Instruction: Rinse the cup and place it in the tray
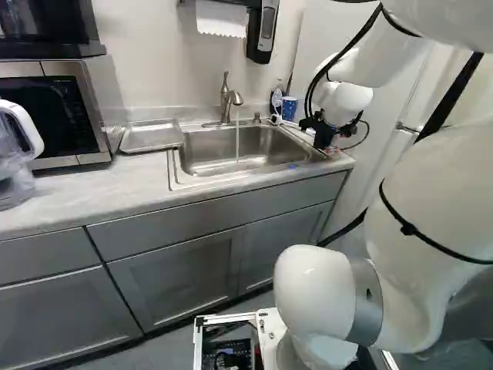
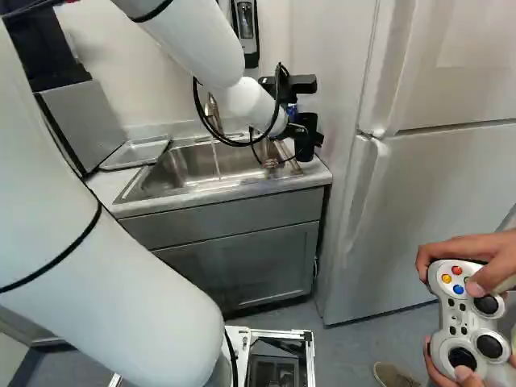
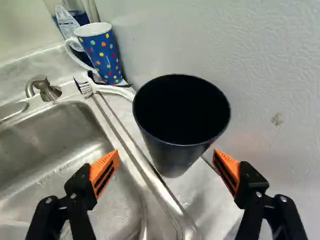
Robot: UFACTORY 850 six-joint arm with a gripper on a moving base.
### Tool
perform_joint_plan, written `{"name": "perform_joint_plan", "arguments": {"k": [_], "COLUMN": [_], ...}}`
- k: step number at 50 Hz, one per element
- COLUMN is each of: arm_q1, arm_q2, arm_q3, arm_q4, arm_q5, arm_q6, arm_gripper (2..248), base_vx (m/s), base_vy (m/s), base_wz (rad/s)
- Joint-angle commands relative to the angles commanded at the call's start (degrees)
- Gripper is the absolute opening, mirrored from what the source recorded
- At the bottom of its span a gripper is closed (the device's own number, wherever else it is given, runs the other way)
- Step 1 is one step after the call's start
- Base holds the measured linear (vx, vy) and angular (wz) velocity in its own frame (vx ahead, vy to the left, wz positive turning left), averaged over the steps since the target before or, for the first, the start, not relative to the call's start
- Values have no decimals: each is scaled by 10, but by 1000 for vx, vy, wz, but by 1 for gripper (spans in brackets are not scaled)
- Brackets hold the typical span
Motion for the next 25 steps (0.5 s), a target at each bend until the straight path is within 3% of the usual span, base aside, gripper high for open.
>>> {"name": "perform_joint_plan", "arguments": {"k": [12, 25], "arm_q1": [0, 0], "arm_q2": [0, 0], "arm_q3": [0, 0], "arm_q4": [0, 0], "arm_q5": [0, 0], "arm_q6": [-72, -72], "arm_gripper": [247, 247], "base_vx": [0, 0], "base_vy": [0, 0], "base_wz": [0, 0]}}
